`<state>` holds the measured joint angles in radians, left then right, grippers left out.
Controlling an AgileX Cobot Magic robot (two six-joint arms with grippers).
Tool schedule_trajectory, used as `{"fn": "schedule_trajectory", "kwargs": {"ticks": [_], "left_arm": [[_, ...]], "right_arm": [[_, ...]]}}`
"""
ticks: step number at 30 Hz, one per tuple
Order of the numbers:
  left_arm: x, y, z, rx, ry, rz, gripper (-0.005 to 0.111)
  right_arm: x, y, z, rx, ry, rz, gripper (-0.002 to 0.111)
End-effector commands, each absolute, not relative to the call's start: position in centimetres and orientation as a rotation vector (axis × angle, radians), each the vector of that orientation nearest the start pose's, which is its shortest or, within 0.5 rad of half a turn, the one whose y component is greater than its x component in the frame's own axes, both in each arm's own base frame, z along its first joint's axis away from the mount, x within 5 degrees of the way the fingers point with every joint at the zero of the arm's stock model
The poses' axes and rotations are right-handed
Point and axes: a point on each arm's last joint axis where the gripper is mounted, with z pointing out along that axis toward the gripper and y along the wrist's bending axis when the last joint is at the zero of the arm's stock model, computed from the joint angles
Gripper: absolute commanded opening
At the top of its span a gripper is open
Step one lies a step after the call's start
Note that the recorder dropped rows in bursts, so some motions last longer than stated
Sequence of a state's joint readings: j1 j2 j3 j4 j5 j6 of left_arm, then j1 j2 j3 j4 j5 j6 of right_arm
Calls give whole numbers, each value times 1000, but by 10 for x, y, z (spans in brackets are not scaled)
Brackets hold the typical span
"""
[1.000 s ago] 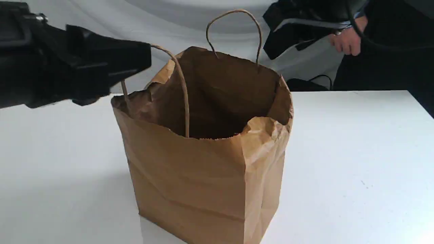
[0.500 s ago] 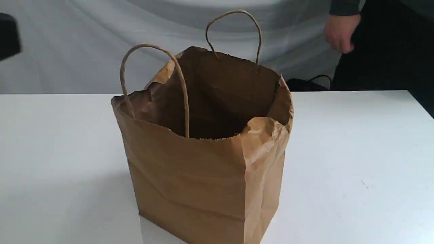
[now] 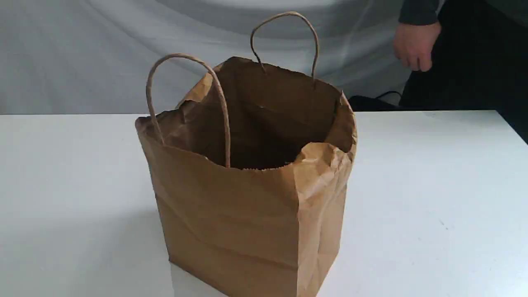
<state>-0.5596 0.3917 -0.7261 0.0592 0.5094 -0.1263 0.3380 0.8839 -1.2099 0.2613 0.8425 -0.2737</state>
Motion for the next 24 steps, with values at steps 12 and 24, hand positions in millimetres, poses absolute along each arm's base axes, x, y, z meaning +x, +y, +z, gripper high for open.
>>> {"fn": "schedule_trajectory", "kwargs": {"ticks": [12,24], "left_arm": [[52,-30,375,346,1587,-491,0],[52,-30,375,346,1586,-491,0]], "right_arm": [[111,56,435,-476,1775,359,0],[111,56,435,-476,1775,359,0]]}}
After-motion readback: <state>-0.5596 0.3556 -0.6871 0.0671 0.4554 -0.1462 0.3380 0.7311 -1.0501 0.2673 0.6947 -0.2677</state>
